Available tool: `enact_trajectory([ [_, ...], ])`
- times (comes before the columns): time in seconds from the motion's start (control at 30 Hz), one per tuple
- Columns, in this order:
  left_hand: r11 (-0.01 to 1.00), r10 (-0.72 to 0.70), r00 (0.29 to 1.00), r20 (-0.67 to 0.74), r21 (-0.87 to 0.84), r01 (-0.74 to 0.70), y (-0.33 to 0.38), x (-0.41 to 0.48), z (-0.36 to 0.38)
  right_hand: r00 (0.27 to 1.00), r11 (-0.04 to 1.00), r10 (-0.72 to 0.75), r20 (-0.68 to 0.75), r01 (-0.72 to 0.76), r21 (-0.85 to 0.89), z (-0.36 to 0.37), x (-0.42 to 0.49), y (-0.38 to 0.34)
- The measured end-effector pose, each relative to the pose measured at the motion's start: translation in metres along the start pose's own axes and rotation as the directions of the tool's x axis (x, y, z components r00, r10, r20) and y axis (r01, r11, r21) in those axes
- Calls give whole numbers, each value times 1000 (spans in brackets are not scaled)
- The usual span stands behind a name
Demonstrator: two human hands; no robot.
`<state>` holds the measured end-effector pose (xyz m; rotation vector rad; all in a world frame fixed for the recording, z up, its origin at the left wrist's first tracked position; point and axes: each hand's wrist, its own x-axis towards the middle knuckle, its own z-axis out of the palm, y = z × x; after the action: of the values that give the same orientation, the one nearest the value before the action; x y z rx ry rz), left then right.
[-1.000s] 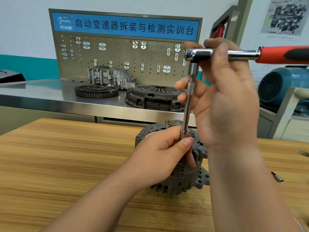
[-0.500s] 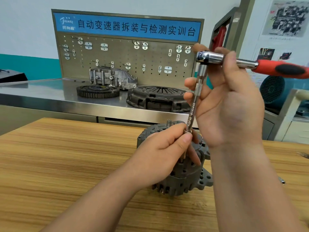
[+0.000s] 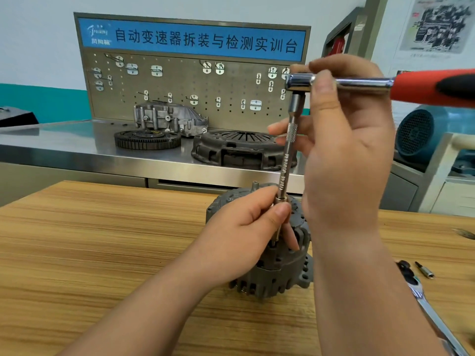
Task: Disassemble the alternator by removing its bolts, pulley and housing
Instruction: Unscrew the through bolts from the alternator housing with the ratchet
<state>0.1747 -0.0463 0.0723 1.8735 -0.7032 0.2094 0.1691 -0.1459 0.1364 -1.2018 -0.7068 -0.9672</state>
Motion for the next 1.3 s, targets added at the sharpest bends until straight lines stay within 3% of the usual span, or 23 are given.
enact_trajectory([
  [0.1, 998, -4, 1000, 19, -56, 5, 0, 0, -1, 973, 936, 231, 21, -228, 269, -1, 1, -3],
  [0.27, 994, -9, 1000, 9, -108, 10, 0, 1, 0, 936, 824, 335, 108, -347, 449, -4, 4, -2],
  [0.37, 994, -24, 1000, 15, -106, 26, 1, 1, 1, 959, 898, 278, 60, -281, 338, -3, 2, -2],
  [0.43, 992, -37, 999, 11, -117, 38, 1, 2, 1, 994, 986, 106, 20, -108, 126, -2, 1, -3],
  [0.5, 990, -51, 999, -9, -129, 50, 1, 2, 1, 994, 990, -103, 47, 107, -93, 2, -2, -3],
  [0.6, 989, -71, 997, -26, -135, 67, -1, 2, 1, 992, 985, -124, 26, 126, -116, 8, -5, -2],
  [0.67, 989, -64, 998, -25, -137, 60, -1, 3, 1, 997, 993, -76, 21, 78, -88, 9, -5, -4],
  [0.73, 989, -54, 998, -18, -141, 51, 0, 3, 0, 998, 998, 61, 9, -61, 34, 5, -3, -6],
  [0.87, 978, -54, 998, 8, -202, 55, 1, 2, -1, 959, 913, 281, 43, -281, 297, -1, 2, -8],
  [1.07, 987, -56, 997, 56, -145, 63, 3, 1, -3, 923, 834, 364, 121, -381, 399, -4, 5, -5],
  [1.13, 992, -60, 997, 45, -112, 64, 2, 1, -3, 949, 902, 304, 85, -315, 296, -4, 4, -5],
  [1.2, 990, -68, 997, 32, -118, 72, 1, 1, -1, 987, 982, 151, 64, -157, 103, -2, 3, -6],
  [1.3, 984, -74, 997, 6, -160, 74, 1, 2, 0, 990, 992, -80, 117, 91, -91, 0, 2, -6],
])
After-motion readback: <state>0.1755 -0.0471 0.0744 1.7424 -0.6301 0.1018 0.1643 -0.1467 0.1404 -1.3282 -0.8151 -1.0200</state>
